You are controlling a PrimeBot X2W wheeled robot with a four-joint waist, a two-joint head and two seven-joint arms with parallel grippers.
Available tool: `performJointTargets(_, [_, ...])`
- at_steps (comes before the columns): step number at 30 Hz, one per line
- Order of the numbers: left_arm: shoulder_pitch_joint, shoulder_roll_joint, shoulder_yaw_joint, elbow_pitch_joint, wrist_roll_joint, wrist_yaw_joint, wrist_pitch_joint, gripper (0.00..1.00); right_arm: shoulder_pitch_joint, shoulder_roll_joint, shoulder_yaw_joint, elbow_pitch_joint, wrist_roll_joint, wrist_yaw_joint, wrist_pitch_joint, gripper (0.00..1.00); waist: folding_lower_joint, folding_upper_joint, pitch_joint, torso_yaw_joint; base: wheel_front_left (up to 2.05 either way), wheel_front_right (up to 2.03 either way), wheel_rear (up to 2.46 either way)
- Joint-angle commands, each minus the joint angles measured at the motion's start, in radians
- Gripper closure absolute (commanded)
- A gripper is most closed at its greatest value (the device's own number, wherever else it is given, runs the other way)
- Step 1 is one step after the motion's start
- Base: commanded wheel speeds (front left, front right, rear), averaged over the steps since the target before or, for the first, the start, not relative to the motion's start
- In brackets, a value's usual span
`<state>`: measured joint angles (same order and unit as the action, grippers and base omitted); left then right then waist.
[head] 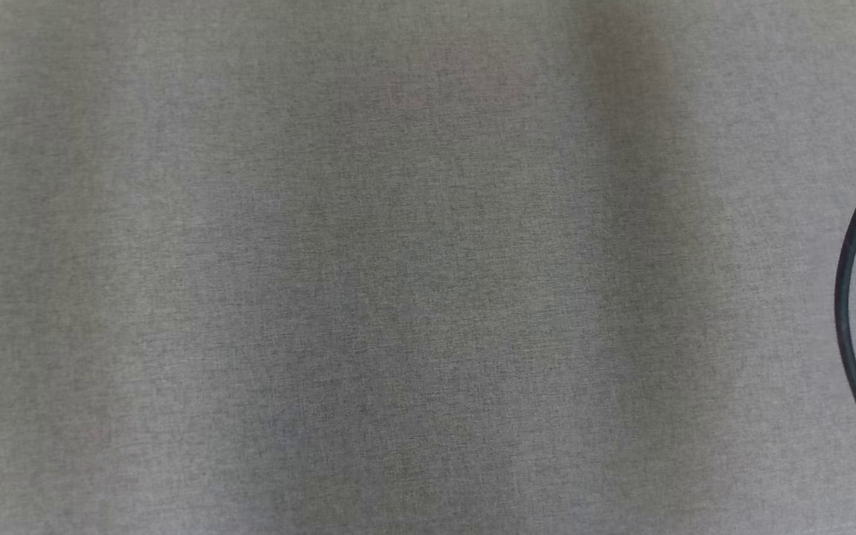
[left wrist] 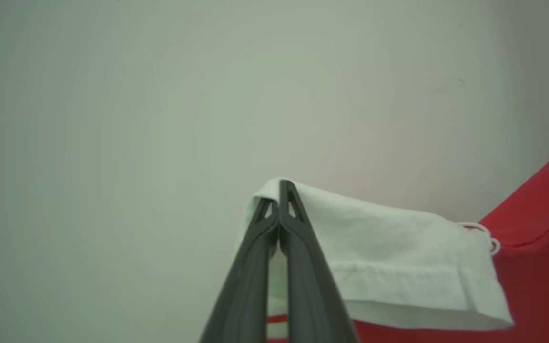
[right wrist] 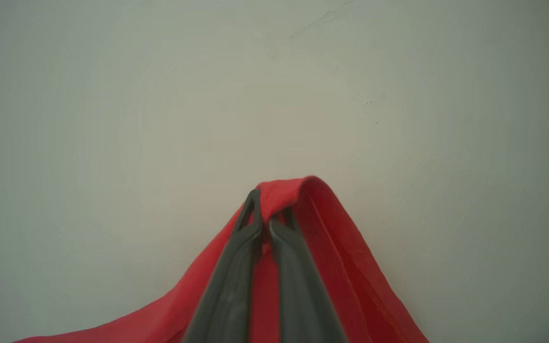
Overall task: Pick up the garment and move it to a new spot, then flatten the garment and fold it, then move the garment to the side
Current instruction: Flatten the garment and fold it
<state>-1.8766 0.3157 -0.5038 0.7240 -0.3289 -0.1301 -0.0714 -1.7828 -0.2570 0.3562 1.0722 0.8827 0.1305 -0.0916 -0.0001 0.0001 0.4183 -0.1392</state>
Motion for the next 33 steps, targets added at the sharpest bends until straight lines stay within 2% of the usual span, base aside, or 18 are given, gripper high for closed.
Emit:
performJointTargets(1, [-0.024, -0.013, -0.006, 0.025, 0.001, 0.002, -0.017, 1.00, -0.025, 0.002, 0.013, 0.012, -0.010, 0.000, -0.009, 1.00, 0.0001, -0.0001, 0.003, -0.006, 0.00, 0.00, 0.00])
performJointTargets(11, [-0.106, -0.061, -0.023, 0.182, -0.006, 0.006, -0.095, 1.00, -0.087, -0.019, 0.048, 0.089, -0.015, 0.000, -0.019, 1.00, 0.0001, -0.0001, 0.054, 0.005, 0.00, 0.00, 0.00])
performJointTargets(20, [-0.061, -0.037, -0.013, 0.235, -0.033, 0.006, -0.164, 1.00, -0.011, -0.051, 0.096, 0.038, 0.027, 0.000, -0.017, 1.00, 0.0001, -0.0001, 0.104, 0.018, 0.00, 0.00, 0.00])
performJointTargets(27, [0.051, -0.021, 0.035, 0.167, -0.076, 0.026, -0.191, 1.00, 0.102, -0.076, 0.150, -0.071, 0.094, 0.000, 0.001, 1.00, 0.0001, -0.0001, 0.079, 0.019, 0.00, 0.00, 0.00])
performJointTargets(33, [0.277, 0.010, 0.084, -0.026, -0.110, 0.061, -0.195, 1.00, 0.299, -0.129, 0.210, -0.247, 0.196, 0.000, -0.031, 1.00, 0.0001, -0.0001, 0.024, 0.016, 0.00, 0.00, 0.00])
